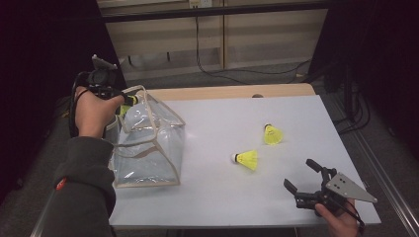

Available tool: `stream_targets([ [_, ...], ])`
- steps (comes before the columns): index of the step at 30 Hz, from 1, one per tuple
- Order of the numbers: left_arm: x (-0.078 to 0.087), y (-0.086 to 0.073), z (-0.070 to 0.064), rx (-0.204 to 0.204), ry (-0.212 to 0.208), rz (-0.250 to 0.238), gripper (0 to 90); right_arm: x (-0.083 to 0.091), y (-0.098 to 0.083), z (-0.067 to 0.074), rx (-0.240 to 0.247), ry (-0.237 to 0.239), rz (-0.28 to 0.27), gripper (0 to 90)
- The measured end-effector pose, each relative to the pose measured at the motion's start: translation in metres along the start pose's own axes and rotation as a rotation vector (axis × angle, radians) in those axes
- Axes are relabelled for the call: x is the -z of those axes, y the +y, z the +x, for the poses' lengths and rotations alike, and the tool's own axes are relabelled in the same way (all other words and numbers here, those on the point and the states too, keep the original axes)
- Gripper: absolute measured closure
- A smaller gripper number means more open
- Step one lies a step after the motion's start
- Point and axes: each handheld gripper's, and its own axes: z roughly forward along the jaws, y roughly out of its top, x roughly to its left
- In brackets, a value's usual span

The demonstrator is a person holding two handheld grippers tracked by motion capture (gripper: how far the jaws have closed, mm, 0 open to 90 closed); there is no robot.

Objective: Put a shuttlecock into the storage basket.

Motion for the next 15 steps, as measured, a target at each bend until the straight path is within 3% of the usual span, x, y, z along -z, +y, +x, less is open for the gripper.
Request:
stream_targets([
  [15, -0.0076, -0.0021, 0.0027, 0.014, 0.027, 0.009, 87.1, 0.0003, 0.0001, -0.0001, -0.001, 0.002, -0.001, 1.7],
])
